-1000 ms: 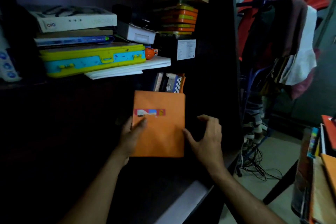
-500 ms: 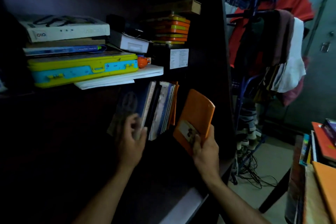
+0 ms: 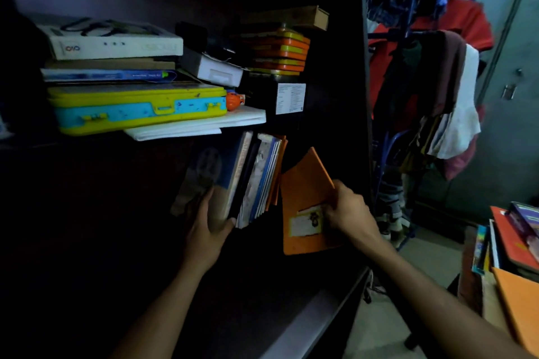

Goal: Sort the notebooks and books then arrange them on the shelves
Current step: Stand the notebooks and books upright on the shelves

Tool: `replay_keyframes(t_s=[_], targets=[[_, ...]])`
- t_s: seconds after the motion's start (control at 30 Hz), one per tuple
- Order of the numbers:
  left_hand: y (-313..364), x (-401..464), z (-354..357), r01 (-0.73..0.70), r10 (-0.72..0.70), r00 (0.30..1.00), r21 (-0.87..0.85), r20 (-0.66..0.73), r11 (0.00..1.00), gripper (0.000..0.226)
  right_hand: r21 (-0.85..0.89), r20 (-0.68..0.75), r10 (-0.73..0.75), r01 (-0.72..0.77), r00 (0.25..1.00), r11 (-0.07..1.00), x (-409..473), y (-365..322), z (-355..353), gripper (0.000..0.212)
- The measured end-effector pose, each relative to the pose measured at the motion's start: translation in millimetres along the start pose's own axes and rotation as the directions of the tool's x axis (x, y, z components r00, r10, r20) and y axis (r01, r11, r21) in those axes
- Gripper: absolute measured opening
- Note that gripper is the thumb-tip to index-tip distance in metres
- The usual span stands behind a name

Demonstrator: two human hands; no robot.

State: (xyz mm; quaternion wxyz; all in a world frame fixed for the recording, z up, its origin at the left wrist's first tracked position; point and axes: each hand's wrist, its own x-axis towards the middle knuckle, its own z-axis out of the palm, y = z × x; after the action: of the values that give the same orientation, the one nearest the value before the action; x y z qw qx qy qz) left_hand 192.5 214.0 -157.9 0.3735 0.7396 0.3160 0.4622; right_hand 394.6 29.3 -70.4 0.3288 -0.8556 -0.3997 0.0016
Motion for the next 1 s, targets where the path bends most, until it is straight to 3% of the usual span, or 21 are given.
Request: replay_keyframes(t_s=[0.1,0.17,0.4,0.53,0.8,1.0], targets=[[-0.8,0.1,-0.4,-0.019,0.019,1.0,0.006,-0.007,1.0,0.077,-0.173,0.23,0.047,-0.007,0.972,0.985,20.5,-10.1,-21.3,0.044],[0.3,-0.1,0.0,-0.003,0.003,1.0,0.002,0.005,1.0,0.078,-0.21,0.285,0.044,0.017,0.957,0.977,32.2,-14.8,-24.4,0.04],[-7.2,2.5,0.1,0.029,-0.029,0.999,-0.008,0.039,1.0,0.08,-0.202,0.3,0.016,0.047,0.954,0.978,57.5,-33.5,-17.1,0.041],[-4.5,1.7,0.0,0.052,-0.048,0.997,-0.049,0.065,0.997,0.079,-0.182,0.344,0.04,0.025,0.938,0.983,63.8,-39.9,-17.1,0.029],[-4.3,1.0,0.3,0.046,-0.044,0.997,-0.028,0.067,0.999,0.079,-0.203,0.277,0.049,0.009,0.96,0.979,69.4,-40.1,-16.5,0.017],[-4.2,3.2,0.9,0.057,-0.052,0.996,-0.06,0.072,0.997,0.079,-0.288,0.327,0.073,0.026,0.942,0.957,68.4,-37.3,-23.0,0.033]])
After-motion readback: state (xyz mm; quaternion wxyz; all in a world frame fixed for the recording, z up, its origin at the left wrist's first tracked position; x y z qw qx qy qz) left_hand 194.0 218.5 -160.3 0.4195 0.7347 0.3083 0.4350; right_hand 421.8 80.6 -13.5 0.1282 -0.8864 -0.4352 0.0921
